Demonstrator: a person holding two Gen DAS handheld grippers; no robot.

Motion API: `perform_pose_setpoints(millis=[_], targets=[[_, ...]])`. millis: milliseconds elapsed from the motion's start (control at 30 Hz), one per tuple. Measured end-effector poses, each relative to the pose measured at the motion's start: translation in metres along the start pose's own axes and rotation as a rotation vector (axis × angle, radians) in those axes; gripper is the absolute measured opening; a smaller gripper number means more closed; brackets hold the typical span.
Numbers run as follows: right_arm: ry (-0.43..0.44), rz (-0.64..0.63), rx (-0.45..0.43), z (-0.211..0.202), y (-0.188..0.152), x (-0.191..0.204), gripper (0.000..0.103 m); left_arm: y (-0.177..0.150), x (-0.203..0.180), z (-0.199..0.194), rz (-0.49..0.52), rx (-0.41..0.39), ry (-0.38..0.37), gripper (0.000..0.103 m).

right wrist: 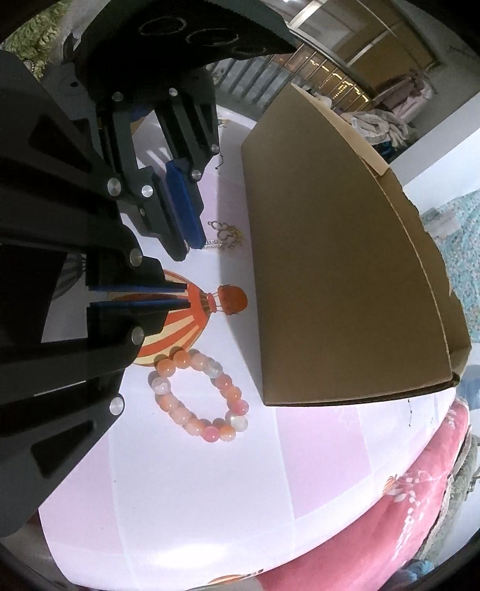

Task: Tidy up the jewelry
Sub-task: 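Close the left gripper on a small gold ring while the right gripper grasps a silver charm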

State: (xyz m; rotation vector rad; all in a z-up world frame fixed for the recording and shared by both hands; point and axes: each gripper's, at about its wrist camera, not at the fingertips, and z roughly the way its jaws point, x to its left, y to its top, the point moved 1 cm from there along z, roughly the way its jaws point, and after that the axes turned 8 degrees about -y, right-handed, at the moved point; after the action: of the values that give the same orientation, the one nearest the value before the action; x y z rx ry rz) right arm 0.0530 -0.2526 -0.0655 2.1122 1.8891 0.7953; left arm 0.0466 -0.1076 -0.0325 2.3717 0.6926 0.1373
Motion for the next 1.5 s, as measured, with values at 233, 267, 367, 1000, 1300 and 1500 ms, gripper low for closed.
perform_pose_setpoints(millis=[233,267,367,1000,1300,1500], targets=[[0.03,-0.04,-0.011,-0.003,0.007,0.016,0.004,-0.01,0.012,-0.013,-0.071,-0.014,0.025,0.0],[0.033,-0.05,-0.007,-0.001,0.008,0.019,0.006,-0.013,0.016,-0.016,-0.087,-0.013,0.03,0.0],[0.028,-0.092,-0.006,0.003,0.011,0.031,0.023,-0.022,0.03,-0.022,-0.129,-0.012,0.053,0.0],[-0.031,-0.021,-0.041,-0.008,0.01,0.016,0.023,-0.003,0.014,-0.001,-0.08,-0.024,-0.054,0.016],[-0.027,-0.023,-0.055,-0.011,0.009,0.016,0.023,-0.001,0.005,0.001,-0.02,-0.015,0.009,0.011],[-0.025,-0.027,-0.059,-0.013,0.009,0.016,0.023,-0.003,0.004,0.0,-0.016,-0.021,0.013,0.011]])
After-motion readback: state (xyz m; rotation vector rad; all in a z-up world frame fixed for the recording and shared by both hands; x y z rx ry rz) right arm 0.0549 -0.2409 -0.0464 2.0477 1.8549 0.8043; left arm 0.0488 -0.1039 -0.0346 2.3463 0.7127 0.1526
